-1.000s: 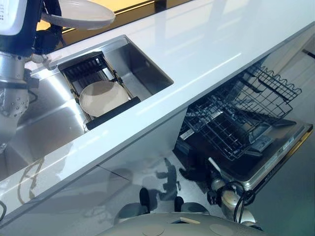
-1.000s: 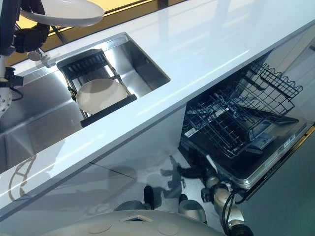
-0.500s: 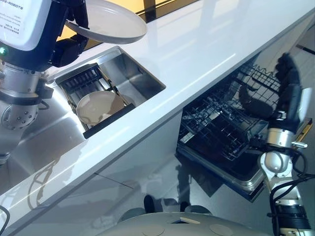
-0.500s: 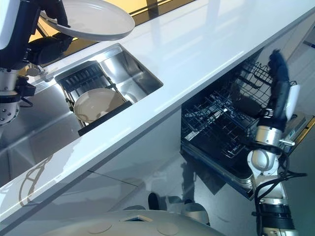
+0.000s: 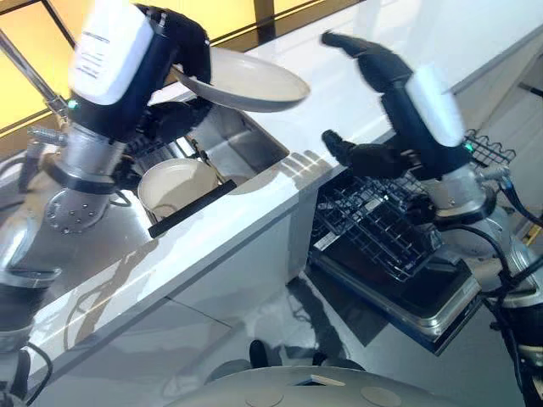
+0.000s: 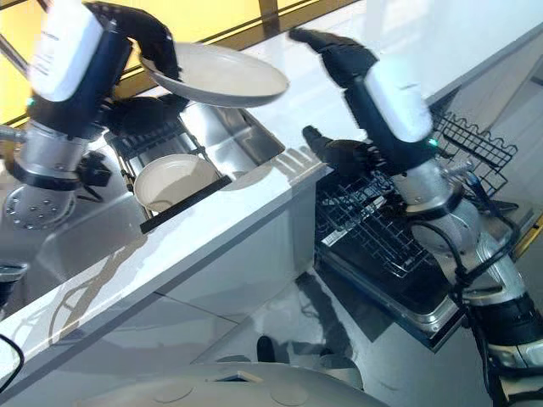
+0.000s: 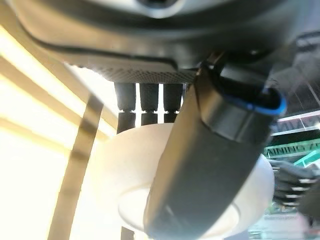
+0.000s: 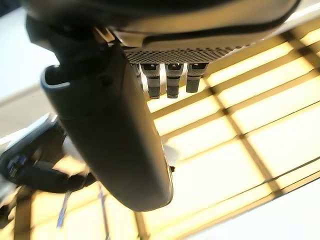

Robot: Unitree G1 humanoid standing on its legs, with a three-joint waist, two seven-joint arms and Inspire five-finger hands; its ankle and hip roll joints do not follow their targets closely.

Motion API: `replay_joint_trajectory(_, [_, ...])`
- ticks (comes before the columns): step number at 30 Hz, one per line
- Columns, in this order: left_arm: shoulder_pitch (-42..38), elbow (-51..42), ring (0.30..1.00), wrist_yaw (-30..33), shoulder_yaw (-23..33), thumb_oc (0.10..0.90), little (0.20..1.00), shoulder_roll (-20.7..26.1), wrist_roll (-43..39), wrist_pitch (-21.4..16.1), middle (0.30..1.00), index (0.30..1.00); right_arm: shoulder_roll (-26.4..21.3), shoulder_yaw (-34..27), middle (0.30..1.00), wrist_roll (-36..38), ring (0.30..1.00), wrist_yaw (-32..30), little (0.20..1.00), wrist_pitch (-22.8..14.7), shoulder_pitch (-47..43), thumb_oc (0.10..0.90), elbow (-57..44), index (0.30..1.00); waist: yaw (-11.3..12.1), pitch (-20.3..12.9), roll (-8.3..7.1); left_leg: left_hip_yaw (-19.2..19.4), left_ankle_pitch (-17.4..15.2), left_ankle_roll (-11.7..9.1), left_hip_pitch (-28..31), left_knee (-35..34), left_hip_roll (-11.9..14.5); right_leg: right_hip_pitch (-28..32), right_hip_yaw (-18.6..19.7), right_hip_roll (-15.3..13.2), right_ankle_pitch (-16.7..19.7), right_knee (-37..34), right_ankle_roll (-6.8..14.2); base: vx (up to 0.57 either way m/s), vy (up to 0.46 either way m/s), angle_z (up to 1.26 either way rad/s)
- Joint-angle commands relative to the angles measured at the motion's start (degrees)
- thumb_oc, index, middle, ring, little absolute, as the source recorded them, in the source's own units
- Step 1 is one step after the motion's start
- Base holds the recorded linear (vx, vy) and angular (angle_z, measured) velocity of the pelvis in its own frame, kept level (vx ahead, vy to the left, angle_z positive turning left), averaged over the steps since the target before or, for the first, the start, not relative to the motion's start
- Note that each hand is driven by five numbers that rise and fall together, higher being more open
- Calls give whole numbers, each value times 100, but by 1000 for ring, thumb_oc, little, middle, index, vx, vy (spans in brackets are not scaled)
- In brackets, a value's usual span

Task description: Pick up plates and place into dishwasher.

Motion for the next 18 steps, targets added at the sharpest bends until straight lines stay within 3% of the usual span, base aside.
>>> replay_joint_trajectory(1, [-938,-18,300,-75,26,100,200,-193,-683,-36,300,300,-18,48,900,93,900,-22,900,218,-931,800,-160,900,114,-374,-317,-122,-794,-127,244,79,-286,-265,-217,193,-65,210,287,4,-4,7])
replay_joint_trajectory(11, [-1155,-261,300,-874,-473,100,200,-743,-1496,-40,300,300,304,702,900,89,900,117,900,493,-1544,800,-69,900,213,-391,-353,-177,-788,-121,239,67,-316,-245,-286,164,-13,153,298,7,-2,6])
replay_joint_trajectory(12, [-1172,-293,300,-889,-514,100,200,-786,-1527,-37,300,300,351,779,300,138,300,77,200,598,-1596,100,-25,300,225,-394,-354,-175,-789,-116,236,65,-316,-240,-296,158,-14,145,301,0,0,0])
replay_joint_trajectory(18, [-1084,-395,300,-818,-497,100,200,-884,-1424,-175,300,300,595,815,300,144,300,-214,200,860,-1480,100,232,300,255,-387,-350,-184,-782,-105,241,49,-324,-225,-320,156,-6,130,295,9,5,2])
